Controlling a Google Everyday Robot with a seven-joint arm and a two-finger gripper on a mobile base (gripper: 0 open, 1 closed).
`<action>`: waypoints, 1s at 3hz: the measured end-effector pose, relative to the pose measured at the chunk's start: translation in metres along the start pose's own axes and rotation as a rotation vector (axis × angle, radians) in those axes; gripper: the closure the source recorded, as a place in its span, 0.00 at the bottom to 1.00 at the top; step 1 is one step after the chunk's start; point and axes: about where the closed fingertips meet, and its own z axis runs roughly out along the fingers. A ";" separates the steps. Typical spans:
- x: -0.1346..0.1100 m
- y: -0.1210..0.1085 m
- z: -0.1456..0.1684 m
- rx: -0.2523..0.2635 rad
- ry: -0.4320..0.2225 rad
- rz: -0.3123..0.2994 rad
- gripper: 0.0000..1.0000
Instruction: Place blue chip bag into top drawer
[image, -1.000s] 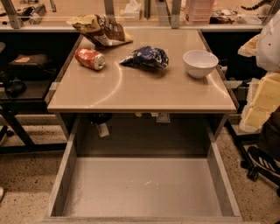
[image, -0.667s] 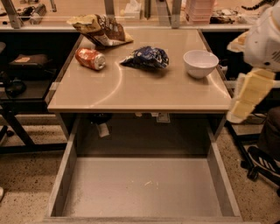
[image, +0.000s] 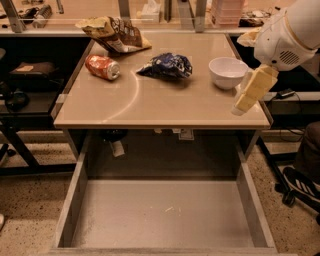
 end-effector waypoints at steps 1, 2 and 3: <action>-0.001 0.000 0.000 0.000 -0.001 -0.001 0.00; -0.021 -0.018 0.025 0.024 -0.104 -0.017 0.00; -0.051 -0.052 0.065 0.083 -0.280 -0.029 0.00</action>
Offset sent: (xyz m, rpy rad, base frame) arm 0.0946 0.0737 -0.0122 0.2992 -0.1875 0.1258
